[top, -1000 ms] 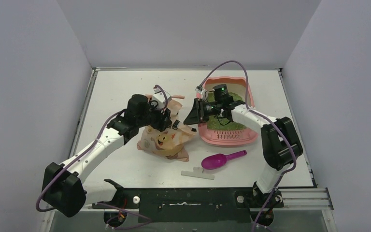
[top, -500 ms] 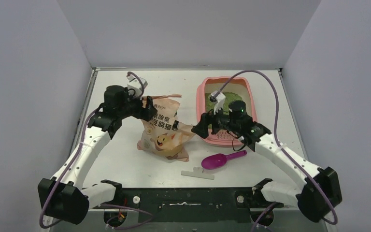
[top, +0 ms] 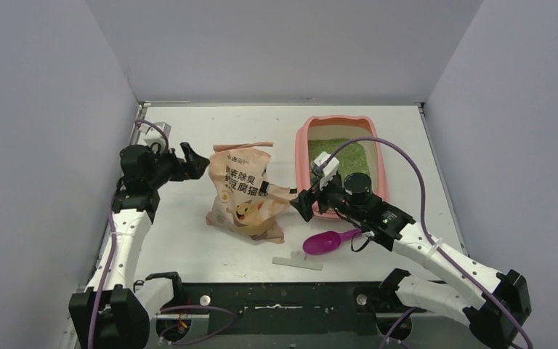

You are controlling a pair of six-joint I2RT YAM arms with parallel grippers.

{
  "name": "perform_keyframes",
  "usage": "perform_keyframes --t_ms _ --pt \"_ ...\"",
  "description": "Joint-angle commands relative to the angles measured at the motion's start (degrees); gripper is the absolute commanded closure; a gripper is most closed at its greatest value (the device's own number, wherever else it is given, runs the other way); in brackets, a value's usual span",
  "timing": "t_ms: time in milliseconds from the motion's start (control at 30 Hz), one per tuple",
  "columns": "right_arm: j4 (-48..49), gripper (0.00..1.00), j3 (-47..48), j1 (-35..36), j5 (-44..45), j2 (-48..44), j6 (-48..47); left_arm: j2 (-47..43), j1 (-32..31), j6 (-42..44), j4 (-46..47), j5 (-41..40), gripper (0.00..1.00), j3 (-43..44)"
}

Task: Fill the litter box with clean litter
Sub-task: Close the cat litter bag at the center of the board.

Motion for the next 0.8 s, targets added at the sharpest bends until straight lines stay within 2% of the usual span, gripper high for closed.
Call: perform_keyframes --t_ms 0,100,200,333,367,500,767 --pt "-1.1 0.10 4.5 0.5 1.1 -0.9 2.3 4.6 2.7 1.0 15.8 15.4 0.04 -1.8" --pt "0.8 0.09 1.7 0.5 -1.2 -3.0 3.6 9.2 8.9 -7.6 30.5 26.5 0.04 -4.9" --pt "1.6 0.09 0.1 0.4 -2.3 -3.6 7.0 16.5 14.6 -21.2 59.2 34.3 0.04 -10.1" --pt "2.5 0.09 -0.9 0.5 -5.0 -3.6 9.3 30.9 14.5 -38.3 88.3 42.9 0.04 -10.5" --pt "3.5 0.09 -1.3 0.4 -5.3 -3.4 9.7 33.8 13.8 -40.1 89.4 43.8 0.04 -9.3" --pt "5.9 0.09 -0.7 0.2 -4.9 -0.3 9.2 38.3 9.0 -36.3 89.5 46.1 0.04 -5.7" --pt "8.0 0.09 2.6 0.1 -3.6 5.1 11.7 36.9 7.2 -33.0 89.5 47.0 0.04 -6.3"
